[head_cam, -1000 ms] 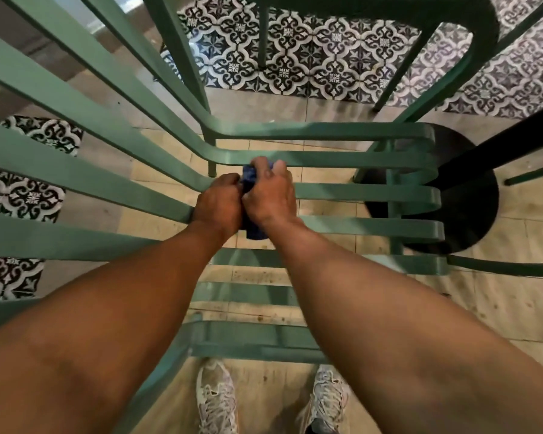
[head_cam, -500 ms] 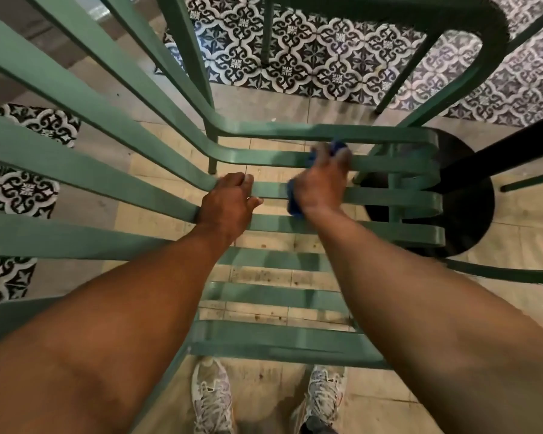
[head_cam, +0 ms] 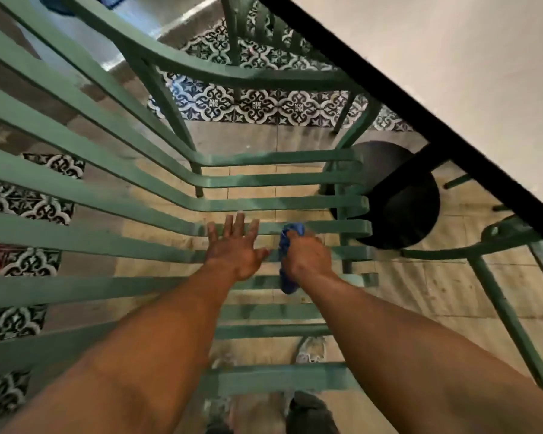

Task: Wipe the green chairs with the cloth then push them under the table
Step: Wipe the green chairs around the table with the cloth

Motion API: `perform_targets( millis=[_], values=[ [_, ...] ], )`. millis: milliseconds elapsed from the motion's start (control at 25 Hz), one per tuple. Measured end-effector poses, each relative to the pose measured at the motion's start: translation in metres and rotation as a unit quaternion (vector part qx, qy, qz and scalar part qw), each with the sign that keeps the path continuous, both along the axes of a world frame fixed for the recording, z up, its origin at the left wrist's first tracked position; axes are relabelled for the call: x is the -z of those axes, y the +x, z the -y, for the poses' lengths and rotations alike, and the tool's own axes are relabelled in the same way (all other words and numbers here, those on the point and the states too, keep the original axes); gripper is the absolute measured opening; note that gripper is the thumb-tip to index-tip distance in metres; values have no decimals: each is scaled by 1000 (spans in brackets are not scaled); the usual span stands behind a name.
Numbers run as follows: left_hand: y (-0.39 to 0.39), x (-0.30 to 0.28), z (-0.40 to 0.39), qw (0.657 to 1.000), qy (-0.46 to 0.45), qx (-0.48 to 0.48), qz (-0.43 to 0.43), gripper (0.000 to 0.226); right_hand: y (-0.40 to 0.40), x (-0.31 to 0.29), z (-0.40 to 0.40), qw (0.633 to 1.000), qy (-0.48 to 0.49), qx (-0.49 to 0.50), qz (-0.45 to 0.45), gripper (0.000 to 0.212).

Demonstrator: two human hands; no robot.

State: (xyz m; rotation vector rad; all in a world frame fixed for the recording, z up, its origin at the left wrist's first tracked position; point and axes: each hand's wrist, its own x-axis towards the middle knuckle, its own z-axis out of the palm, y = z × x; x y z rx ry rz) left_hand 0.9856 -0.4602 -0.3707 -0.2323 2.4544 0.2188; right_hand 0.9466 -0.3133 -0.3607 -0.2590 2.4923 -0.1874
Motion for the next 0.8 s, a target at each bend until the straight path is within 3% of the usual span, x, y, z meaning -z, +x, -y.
perform_targets(
  millis=[240, 440, 600, 800],
  values=[
    [28, -122, -52, 996, 15, 86, -22, 68, 57, -129, -42, 994, -21, 93, -56, 54],
    [44, -210, -100, 976, 36, 200, -79, 68, 119, -220, -107, 964, -17, 252, -88, 50],
    [67, -256, -174, 944, 51, 314, -92, 70, 179, -278, -180, 921, 12, 380, -85, 59],
    [142, -302, -330, 853, 88, 510, -61, 70, 290, -322, -301, 821, 52, 567, -52, 58]
  ],
)
